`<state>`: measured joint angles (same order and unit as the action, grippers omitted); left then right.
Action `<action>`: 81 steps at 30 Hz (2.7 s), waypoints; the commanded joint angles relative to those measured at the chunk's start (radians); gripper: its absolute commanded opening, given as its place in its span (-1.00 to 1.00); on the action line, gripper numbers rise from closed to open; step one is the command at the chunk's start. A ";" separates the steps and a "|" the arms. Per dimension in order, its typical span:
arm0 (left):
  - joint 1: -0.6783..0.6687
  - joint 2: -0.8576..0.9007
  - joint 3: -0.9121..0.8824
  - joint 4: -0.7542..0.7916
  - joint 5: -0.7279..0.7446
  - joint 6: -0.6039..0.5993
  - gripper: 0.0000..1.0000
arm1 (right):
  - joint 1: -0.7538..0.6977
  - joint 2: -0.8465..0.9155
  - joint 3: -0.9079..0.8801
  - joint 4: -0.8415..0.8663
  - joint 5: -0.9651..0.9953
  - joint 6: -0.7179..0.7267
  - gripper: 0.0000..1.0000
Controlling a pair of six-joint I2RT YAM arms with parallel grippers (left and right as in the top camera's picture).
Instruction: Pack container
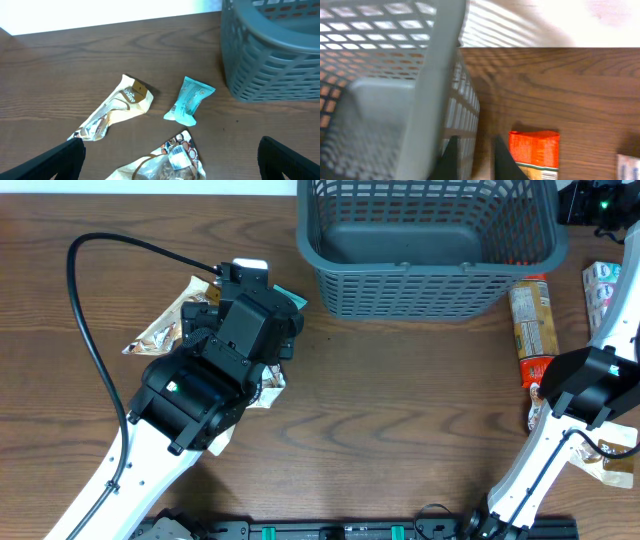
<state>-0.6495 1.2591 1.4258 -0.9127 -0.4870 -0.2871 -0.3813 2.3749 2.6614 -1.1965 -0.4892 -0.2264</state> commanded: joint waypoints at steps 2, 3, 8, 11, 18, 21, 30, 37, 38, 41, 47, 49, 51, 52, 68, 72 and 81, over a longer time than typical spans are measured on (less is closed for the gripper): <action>0.005 -0.005 -0.002 -0.003 -0.023 0.006 0.97 | 0.022 0.000 0.005 0.002 -0.042 0.013 0.10; 0.005 -0.005 -0.002 -0.003 -0.023 0.006 0.97 | 0.022 0.000 0.005 0.004 -0.042 0.013 0.34; 0.005 -0.005 -0.002 -0.003 -0.023 0.006 0.97 | 0.009 -0.008 0.018 0.035 -0.039 0.060 0.75; 0.005 -0.005 -0.002 -0.003 -0.024 0.006 0.97 | -0.010 -0.011 0.048 0.037 -0.039 0.077 0.81; 0.005 -0.005 -0.002 -0.003 -0.048 0.006 0.97 | -0.066 -0.013 0.177 -0.023 -0.047 0.116 0.99; 0.005 -0.005 -0.002 -0.003 -0.103 0.006 0.97 | -0.091 -0.018 0.266 -0.086 -0.047 0.118 0.99; 0.029 -0.005 -0.002 -0.003 -0.216 0.029 0.97 | -0.156 -0.154 0.360 -0.325 0.054 0.126 0.98; 0.212 -0.005 -0.002 -0.003 -0.232 0.028 0.97 | -0.161 -0.251 0.332 -0.502 0.284 0.196 0.98; 0.243 -0.005 -0.002 -0.003 -0.232 0.028 0.97 | -0.157 -0.266 0.322 -0.502 0.279 0.195 0.99; 0.345 -0.005 -0.002 -0.003 -0.232 0.028 0.97 | -0.154 -0.300 0.312 -0.502 0.285 0.196 0.98; 0.456 -0.005 -0.002 -0.019 -0.232 0.028 0.97 | -0.158 -0.348 0.227 -0.502 0.334 0.089 0.98; 0.470 -0.005 -0.002 -0.026 -0.232 0.028 0.97 | -0.158 -0.378 0.140 -0.502 0.328 0.023 0.98; 0.474 -0.005 -0.002 -0.026 -0.232 0.028 0.97 | -0.158 -0.408 0.031 -0.502 0.320 -0.049 0.99; 0.474 -0.005 -0.002 -0.026 -0.232 0.028 0.97 | -0.158 -0.417 -0.015 -0.502 0.320 -0.072 0.99; 0.474 -0.005 -0.002 -0.026 -0.232 0.028 0.97 | -0.163 -0.406 -0.598 -0.229 0.432 -0.243 0.99; 0.474 -0.005 -0.002 -0.025 -0.232 0.028 0.97 | -0.146 -0.359 -0.641 -0.161 0.478 -0.246 0.99; 0.474 -0.005 -0.002 -0.026 -0.232 0.028 0.97 | -0.090 -0.184 -0.652 -0.109 0.480 -0.249 0.98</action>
<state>-0.1795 1.2591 1.4258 -0.9356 -0.6964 -0.2642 -0.5014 2.1304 2.0186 -1.3136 -0.0212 -0.4694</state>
